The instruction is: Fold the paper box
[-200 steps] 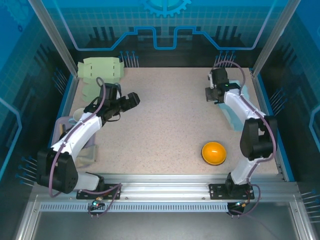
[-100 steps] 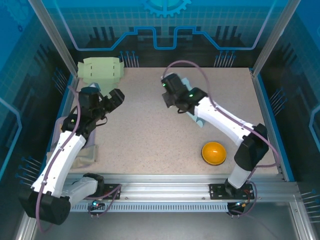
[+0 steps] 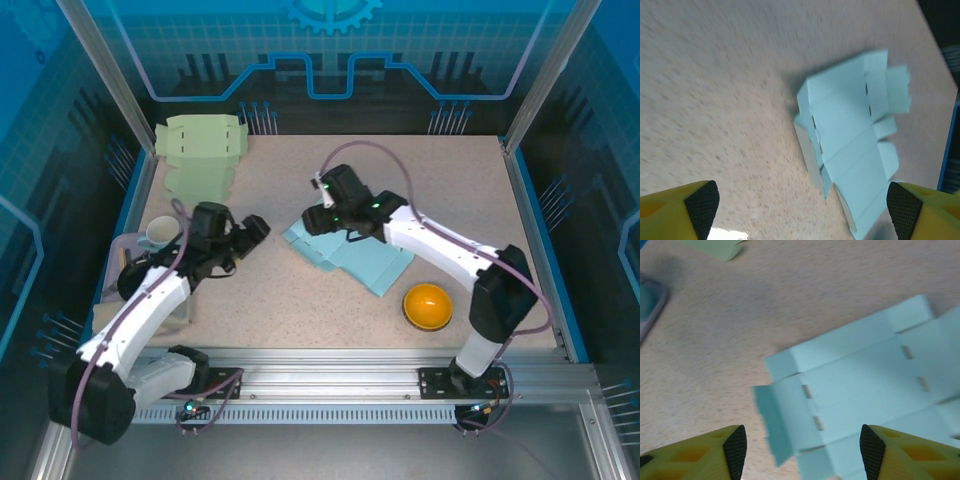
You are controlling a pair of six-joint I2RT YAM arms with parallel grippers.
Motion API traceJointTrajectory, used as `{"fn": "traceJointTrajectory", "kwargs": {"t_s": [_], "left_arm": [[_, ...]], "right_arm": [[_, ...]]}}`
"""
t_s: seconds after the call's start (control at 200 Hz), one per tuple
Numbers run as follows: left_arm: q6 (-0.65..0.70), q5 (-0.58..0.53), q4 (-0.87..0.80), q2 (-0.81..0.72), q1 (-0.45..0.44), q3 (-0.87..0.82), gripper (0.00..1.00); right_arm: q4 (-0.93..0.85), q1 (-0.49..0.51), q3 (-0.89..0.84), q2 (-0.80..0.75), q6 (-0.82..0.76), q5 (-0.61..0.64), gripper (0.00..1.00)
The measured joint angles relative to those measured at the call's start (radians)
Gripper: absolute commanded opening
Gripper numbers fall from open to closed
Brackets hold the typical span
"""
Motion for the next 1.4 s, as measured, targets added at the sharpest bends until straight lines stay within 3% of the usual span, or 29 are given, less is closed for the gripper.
{"fn": "traceJointTrajectory", "kwargs": {"t_s": [0.115,0.22,0.49,0.715,0.94,1.221,1.401], "left_arm": [[-0.042,0.000,0.079,0.119,-0.096,-0.007,0.88],[-0.074,-0.002,0.167,0.214,-0.124,-0.025,0.89],[-0.161,-0.036,0.281,0.418,-0.135,-0.006,0.88],[-0.176,-0.038,0.416,0.467,-0.135,-0.080,0.88],[-0.171,-0.034,0.414,0.539,-0.135,-0.022,0.85],[-0.162,-0.030,0.287,0.661,-0.141,0.154,0.82],[-0.132,-0.031,0.282,0.735,-0.156,0.248,0.63]], "right_arm": [[-0.019,-0.097,-0.065,-0.065,-0.054,0.003,0.64],[-0.025,-0.140,-0.121,-0.075,-0.091,-0.003,0.64],[-0.028,-0.145,-0.180,-0.031,-0.123,-0.053,0.64],[-0.016,-0.145,-0.210,-0.026,-0.131,-0.080,0.65],[-0.008,-0.146,-0.216,-0.026,-0.131,-0.087,0.65],[-0.010,-0.161,-0.245,-0.033,-0.135,-0.086,0.65],[-0.009,-0.184,-0.266,-0.066,-0.138,-0.087,0.66]]}}
